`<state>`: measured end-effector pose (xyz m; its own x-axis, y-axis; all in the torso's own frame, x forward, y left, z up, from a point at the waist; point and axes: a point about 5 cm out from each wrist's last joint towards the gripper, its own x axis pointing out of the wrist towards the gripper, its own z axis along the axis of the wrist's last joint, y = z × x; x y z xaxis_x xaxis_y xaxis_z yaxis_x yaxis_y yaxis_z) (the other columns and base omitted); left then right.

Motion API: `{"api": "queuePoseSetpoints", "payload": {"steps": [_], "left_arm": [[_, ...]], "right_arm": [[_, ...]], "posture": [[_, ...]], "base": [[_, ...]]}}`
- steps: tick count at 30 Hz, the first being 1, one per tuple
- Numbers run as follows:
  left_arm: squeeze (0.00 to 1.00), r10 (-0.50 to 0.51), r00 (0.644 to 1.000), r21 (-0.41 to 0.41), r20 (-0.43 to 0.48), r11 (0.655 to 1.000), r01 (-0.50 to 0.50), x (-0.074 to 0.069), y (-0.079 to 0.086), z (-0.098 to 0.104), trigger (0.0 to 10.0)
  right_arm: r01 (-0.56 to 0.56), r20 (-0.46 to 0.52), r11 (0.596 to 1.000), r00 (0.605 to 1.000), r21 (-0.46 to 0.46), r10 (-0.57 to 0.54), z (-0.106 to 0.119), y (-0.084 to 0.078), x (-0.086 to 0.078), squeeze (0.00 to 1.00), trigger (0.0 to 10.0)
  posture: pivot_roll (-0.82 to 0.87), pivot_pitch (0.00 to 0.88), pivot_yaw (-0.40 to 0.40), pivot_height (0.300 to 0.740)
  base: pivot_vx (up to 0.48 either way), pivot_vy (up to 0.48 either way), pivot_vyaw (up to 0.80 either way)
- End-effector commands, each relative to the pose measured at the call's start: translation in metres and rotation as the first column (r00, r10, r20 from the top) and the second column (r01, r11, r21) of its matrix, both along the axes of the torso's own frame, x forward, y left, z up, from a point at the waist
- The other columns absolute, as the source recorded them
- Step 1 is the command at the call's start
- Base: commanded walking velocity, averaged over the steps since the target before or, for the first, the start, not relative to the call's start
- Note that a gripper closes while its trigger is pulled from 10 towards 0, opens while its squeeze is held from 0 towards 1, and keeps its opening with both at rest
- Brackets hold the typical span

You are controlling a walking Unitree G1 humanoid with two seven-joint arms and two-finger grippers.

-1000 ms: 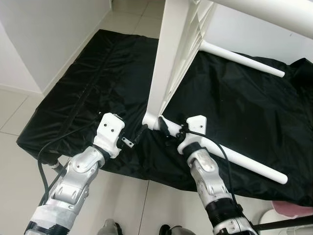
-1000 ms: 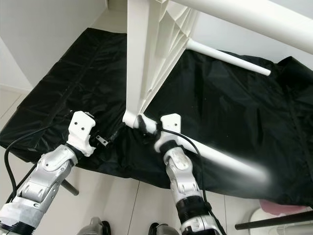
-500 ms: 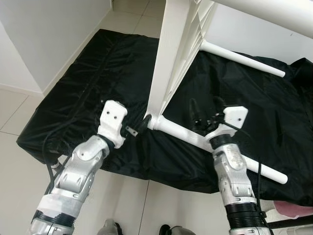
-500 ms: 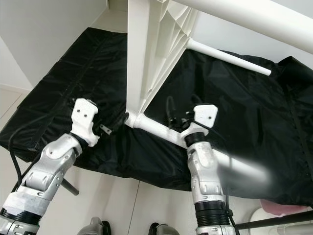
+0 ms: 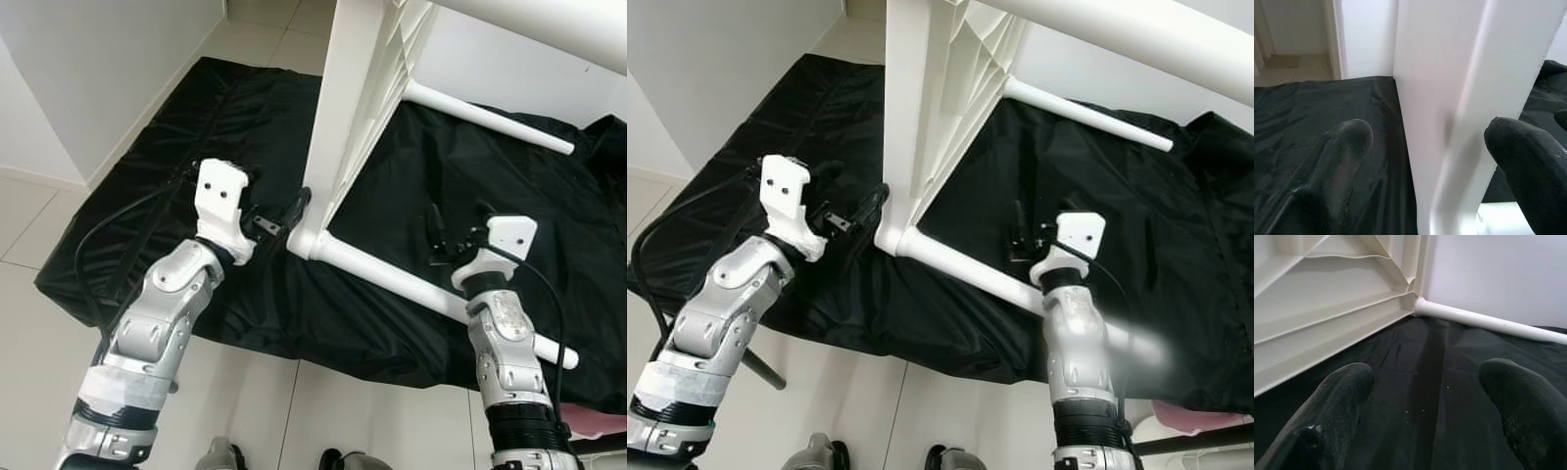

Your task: Building children table

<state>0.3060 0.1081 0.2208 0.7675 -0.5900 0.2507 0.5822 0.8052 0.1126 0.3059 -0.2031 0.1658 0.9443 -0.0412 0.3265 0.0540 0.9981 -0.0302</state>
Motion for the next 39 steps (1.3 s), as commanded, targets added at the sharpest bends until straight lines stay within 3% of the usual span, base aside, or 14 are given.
{"api": "queuePoseSetpoints", "payload": {"steps": [1, 5, 23, 32, 39], "left_arm": [[0.00, -0.043, 0.999, 0.018, 0.004, 0.999, 0.043, -0.003, -0.006, 0.002, 10.0], [0.00, -0.095, 0.995, 0.011, -0.011, 0.995, 0.096, -0.007, -0.009, 0.005, 10.0], [0.00, -0.124, 0.992, -0.012, -0.003, 0.992, 0.124, -0.005, -0.019, 0.015, 10.0], [0.00, -0.237, 0.971, 0.025, -0.031, 0.971, 0.238, -0.014, -0.031, 0.007, 10.0], [0.00, -0.239, 0.971, 0.046, -0.029, 0.970, 0.240, -0.015, -0.036, 0.006, 10.0]], "right_arm": [[0.031, -0.024, 0.999, 0.999, -0.012, -0.031, -0.004, -0.006, -0.001, 0.00, 10.0], [0.047, -0.038, 0.999, 0.998, -0.018, -0.047, -0.006, -0.009, -0.001, 0.00, 10.0], [0.085, -0.062, 0.996, 0.994, -0.038, -0.088, -0.013, -0.013, 0.000, 0.00, 10.0], [0.102, -0.086, 0.993, 0.990, -0.060, -0.107, -0.020, -0.019, -0.002, 0.00, 10.0], [0.106, -0.100, 0.992, 0.989, -0.071, -0.113, -0.023, -0.020, -0.002, 0.00, 10.0]], "posture": [[0.08, 0.124, -0.072, 0.740], [0.08, 0.124, -0.070, 0.740], [0.07, 0.115, -0.065, 0.740], [0.06, 0.111, -0.067, 0.740], [0.06, 0.105, -0.070, 0.740]], "base": [[0.000, 0.000, 0.00], [0.000, 0.000, 0.00], [0.000, 0.000, 0.00], [0.000, 0.000, 0.00], [0.000, 0.000, 0.00]]}}
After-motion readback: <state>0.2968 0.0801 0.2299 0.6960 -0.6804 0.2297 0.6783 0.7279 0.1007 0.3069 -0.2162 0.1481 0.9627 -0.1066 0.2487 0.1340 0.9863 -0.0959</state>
